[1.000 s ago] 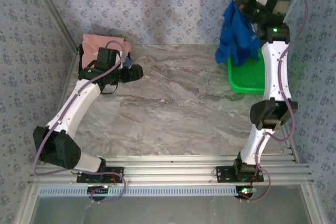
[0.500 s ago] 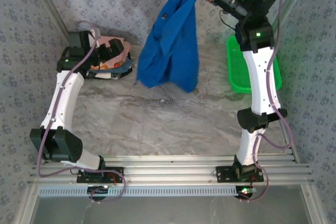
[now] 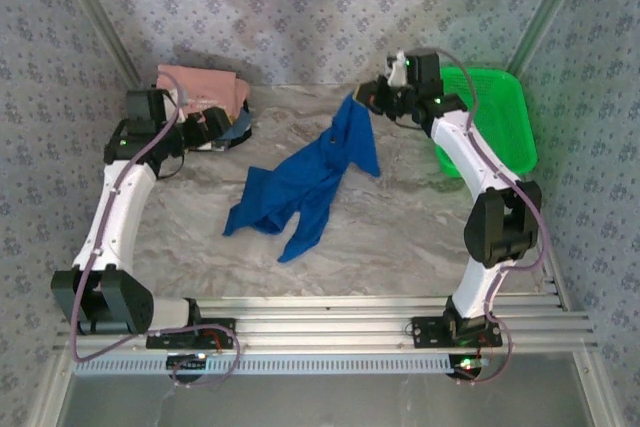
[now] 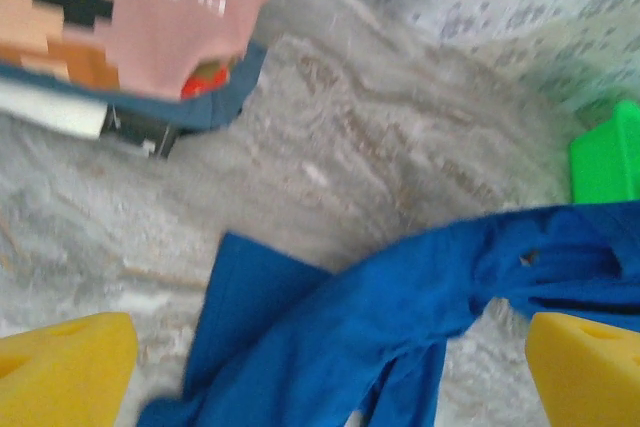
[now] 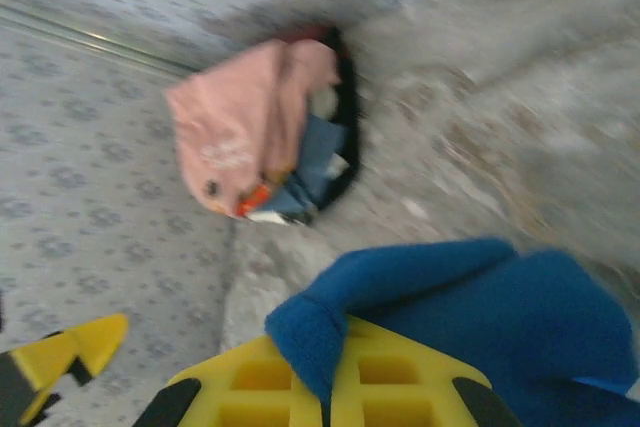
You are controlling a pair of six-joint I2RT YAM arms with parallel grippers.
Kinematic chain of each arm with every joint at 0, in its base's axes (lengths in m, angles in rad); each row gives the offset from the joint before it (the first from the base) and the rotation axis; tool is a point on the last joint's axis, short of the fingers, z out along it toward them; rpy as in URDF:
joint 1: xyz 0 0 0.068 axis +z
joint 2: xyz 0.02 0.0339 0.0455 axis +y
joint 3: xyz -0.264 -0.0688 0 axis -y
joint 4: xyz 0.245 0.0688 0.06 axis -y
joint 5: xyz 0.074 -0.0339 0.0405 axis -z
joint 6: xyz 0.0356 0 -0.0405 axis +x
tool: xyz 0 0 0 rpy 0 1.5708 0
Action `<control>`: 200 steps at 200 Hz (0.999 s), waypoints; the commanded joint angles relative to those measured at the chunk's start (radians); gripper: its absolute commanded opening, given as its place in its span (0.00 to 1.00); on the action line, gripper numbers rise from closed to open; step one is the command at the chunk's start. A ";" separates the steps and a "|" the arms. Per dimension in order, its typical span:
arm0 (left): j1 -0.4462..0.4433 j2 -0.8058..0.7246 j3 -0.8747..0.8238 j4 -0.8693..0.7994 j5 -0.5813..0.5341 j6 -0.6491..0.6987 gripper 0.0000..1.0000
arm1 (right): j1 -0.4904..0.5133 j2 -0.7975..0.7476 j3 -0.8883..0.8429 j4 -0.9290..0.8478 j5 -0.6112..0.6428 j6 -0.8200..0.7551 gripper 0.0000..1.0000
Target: Fold and stack the t-shirts
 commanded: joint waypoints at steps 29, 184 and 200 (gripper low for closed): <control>-0.033 -0.089 -0.190 -0.114 0.039 -0.042 1.00 | -0.085 -0.157 -0.216 -0.024 0.038 -0.140 0.00; -0.043 -0.048 -0.616 0.084 -0.013 -0.527 0.80 | -0.105 -0.172 -0.358 -0.158 0.139 -0.324 0.14; -0.039 -0.007 -0.620 0.154 -0.008 -0.552 0.78 | -0.107 -0.178 -0.364 -0.174 0.152 -0.341 0.15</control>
